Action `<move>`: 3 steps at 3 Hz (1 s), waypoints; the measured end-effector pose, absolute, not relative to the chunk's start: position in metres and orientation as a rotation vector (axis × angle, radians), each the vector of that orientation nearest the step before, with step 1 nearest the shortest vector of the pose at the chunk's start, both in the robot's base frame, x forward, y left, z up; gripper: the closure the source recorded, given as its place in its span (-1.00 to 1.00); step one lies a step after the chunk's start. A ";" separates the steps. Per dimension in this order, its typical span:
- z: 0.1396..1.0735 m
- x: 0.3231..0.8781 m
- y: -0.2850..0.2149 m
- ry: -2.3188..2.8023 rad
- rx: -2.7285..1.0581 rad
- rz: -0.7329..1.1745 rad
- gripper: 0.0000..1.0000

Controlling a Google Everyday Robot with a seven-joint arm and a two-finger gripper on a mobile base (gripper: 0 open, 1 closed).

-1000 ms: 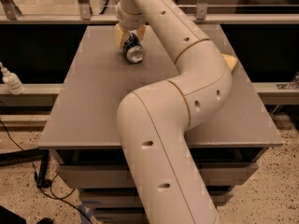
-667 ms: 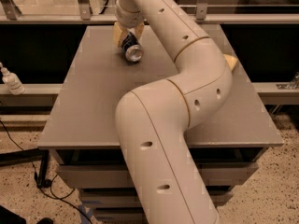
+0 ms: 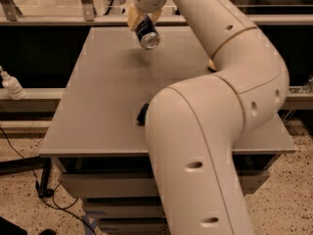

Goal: Place pepsi can upright

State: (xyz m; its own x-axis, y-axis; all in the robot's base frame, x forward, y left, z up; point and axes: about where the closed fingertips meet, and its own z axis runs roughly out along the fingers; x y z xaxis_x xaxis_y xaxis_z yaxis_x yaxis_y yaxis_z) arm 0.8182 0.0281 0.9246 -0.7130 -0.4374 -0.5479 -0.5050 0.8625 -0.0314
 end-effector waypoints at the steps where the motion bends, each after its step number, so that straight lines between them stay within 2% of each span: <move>1: 0.969 0.800 -0.006 2.339 -0.615 0.233 1.00; 2: 1.023 0.755 -0.043 2.163 -0.589 0.289 1.00; 3: 1.032 0.709 -0.038 2.027 -0.660 0.372 1.00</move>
Offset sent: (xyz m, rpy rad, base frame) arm -0.1239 -0.1026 0.0355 0.3918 -0.5320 0.0468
